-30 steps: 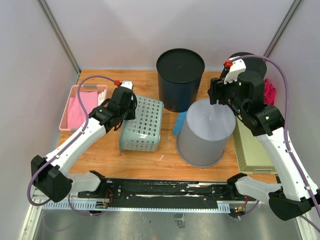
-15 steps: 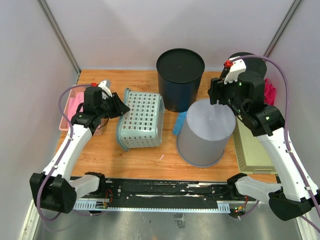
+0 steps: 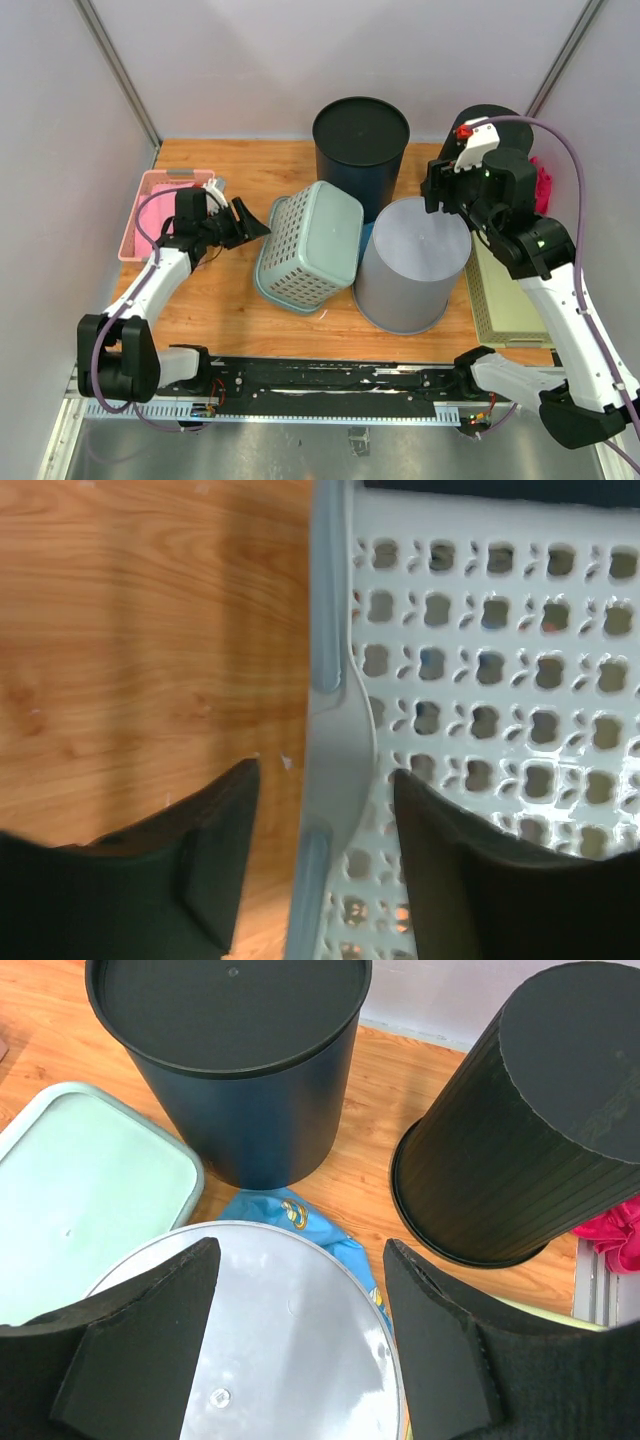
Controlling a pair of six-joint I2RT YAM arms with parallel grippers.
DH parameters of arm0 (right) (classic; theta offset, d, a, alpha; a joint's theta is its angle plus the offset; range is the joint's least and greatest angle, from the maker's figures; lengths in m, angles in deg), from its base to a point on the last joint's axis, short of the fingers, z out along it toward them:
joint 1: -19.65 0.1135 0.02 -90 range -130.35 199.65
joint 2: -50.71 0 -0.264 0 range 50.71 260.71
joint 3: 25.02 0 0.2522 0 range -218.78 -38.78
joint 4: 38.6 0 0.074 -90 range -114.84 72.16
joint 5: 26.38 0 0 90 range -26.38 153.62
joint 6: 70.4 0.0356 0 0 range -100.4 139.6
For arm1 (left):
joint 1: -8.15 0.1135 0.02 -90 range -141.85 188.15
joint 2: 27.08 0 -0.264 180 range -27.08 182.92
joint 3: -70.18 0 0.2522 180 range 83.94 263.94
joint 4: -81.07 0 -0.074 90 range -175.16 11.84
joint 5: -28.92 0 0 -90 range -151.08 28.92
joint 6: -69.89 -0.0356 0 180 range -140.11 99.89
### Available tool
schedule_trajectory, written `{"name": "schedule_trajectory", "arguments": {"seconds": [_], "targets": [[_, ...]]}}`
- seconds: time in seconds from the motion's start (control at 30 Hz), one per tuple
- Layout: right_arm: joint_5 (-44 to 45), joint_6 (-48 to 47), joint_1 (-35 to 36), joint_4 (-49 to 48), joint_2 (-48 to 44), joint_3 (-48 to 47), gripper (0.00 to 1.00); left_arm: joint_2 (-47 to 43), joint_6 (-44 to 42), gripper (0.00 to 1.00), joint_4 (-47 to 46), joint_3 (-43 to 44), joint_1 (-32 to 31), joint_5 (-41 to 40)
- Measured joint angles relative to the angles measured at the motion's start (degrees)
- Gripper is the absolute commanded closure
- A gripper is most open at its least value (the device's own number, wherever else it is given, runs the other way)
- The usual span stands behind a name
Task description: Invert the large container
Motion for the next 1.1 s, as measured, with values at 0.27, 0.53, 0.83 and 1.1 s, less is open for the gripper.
{"name": "schedule_trajectory", "arguments": {"seconds": [0.27,0.53,0.83,1.1], "targets": [[-0.35,0.04,-0.2,0.17,-0.13,0.24,0.32,0.13,-7.41,0.01,11.28,4.31,0.15,-15.5],[-0.66,0.09,-0.26,0.22,-0.09,0.24,0.31,-2.12,-10.75,0.01,17.42,16.72,0.17,-26.1],[-5.77,6.43,-14.84,2.56,4.02,-0.66,0.26,-4.15,-10.84,0.01,17.68,24.85,0.17,-23.26],[-3.48,16.17,-25.55,8.04,5.25,-0.63,0.26,-4.17,-9.29,0.01,16.17,24.55,0.17,-20.72]]}}
